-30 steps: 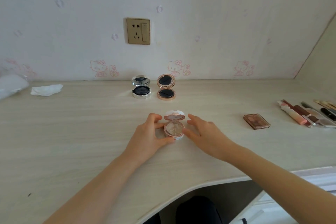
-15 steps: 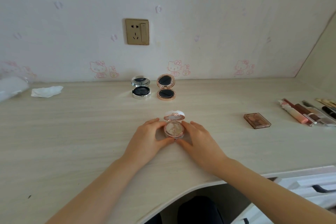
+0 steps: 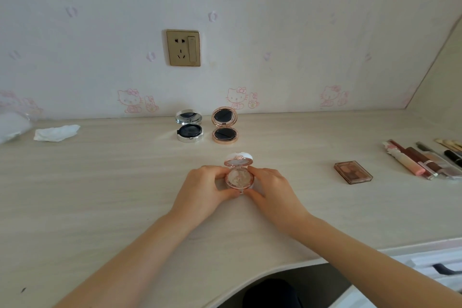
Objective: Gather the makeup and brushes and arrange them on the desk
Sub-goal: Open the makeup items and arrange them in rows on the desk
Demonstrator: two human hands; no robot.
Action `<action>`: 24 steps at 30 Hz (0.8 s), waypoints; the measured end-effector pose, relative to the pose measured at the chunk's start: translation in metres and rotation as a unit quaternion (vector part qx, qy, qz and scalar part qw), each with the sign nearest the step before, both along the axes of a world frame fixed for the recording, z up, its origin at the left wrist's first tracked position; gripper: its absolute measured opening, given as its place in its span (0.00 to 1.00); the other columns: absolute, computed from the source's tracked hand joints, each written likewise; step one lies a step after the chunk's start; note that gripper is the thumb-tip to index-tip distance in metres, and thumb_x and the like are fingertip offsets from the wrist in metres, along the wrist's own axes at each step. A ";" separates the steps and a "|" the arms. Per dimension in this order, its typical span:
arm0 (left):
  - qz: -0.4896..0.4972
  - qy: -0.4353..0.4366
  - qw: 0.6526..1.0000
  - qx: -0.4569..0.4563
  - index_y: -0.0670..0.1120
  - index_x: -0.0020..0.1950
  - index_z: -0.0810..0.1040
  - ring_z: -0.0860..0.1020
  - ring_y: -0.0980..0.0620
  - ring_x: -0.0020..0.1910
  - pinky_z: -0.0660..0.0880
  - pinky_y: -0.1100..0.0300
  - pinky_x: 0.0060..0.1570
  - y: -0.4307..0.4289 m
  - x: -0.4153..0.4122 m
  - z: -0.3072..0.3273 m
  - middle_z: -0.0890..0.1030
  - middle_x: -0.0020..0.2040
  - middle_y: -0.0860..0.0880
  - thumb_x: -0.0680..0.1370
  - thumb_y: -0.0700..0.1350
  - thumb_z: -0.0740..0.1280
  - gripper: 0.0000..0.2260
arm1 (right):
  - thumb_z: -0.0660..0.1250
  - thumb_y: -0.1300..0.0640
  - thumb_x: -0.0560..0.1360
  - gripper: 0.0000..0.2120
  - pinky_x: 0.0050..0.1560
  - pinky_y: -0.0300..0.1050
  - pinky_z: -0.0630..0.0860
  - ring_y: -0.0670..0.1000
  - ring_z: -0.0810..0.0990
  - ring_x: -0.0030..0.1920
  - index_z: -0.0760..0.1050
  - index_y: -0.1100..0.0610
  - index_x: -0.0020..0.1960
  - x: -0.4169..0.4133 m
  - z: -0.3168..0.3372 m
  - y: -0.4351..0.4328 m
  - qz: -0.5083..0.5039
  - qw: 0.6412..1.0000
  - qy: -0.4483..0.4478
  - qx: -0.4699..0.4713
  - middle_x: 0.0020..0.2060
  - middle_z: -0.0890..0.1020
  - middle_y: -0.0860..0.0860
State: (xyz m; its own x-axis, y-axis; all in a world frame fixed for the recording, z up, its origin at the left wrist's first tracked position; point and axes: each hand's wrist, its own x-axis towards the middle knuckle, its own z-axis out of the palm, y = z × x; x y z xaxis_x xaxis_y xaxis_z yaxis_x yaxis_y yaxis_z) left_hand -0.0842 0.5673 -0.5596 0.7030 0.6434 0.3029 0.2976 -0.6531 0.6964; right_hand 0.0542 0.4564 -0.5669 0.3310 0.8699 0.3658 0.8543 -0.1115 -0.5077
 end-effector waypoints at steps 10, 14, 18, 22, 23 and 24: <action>-0.019 0.049 0.995 0.079 0.59 0.53 0.79 0.75 0.56 0.52 0.76 0.52 0.48 0.029 0.072 0.001 0.79 0.47 0.56 0.67 0.68 0.62 0.21 | 0.69 0.59 0.74 0.13 0.40 0.33 0.64 0.54 0.79 0.48 0.77 0.58 0.58 0.061 0.020 0.024 -0.026 0.999 0.015 -0.012 0.49 0.83 0.53; 0.010 0.091 0.990 0.103 0.59 0.60 0.77 0.71 0.55 0.64 0.74 0.53 0.56 0.042 0.099 0.003 0.76 0.60 0.53 0.71 0.63 0.67 0.19 | 0.68 0.58 0.75 0.14 0.45 0.40 0.67 0.55 0.78 0.52 0.77 0.57 0.60 0.090 0.019 0.044 -0.036 0.999 0.020 -0.027 0.51 0.83 0.53; 0.024 0.113 0.985 0.124 0.55 0.63 0.76 0.65 0.53 0.70 0.70 0.54 0.58 0.055 0.118 0.005 0.72 0.67 0.47 0.75 0.59 0.66 0.18 | 0.68 0.58 0.75 0.13 0.44 0.40 0.66 0.55 0.78 0.52 0.77 0.56 0.60 0.112 0.017 0.065 -0.042 0.998 0.030 -0.036 0.51 0.83 0.52; 0.018 0.118 0.981 0.154 0.50 0.64 0.76 0.66 0.53 0.69 0.69 0.56 0.57 0.066 0.134 0.007 0.76 0.62 0.47 0.77 0.57 0.65 0.18 | 0.67 0.58 0.75 0.13 0.40 0.35 0.62 0.54 0.78 0.51 0.77 0.56 0.59 0.127 0.014 0.083 -0.048 0.997 0.043 -0.044 0.50 0.83 0.52; 0.018 0.119 0.981 0.155 0.49 0.63 0.76 0.65 0.53 0.69 0.69 0.56 0.56 0.069 0.137 0.006 0.77 0.61 0.47 0.77 0.56 0.65 0.18 | 0.67 0.58 0.75 0.13 0.40 0.35 0.63 0.54 0.78 0.51 0.77 0.55 0.59 0.130 0.013 0.087 -0.050 0.997 0.047 -0.046 0.51 0.83 0.52; 0.018 0.122 0.980 0.155 0.49 0.63 0.76 0.65 0.53 0.69 0.69 0.56 0.56 0.072 0.139 0.006 0.78 0.61 0.47 0.77 0.56 0.65 0.17 | 0.67 0.58 0.75 0.13 0.41 0.36 0.63 0.53 0.78 0.52 0.77 0.55 0.60 0.133 0.012 0.090 -0.050 0.996 0.051 -0.047 0.51 0.83 0.51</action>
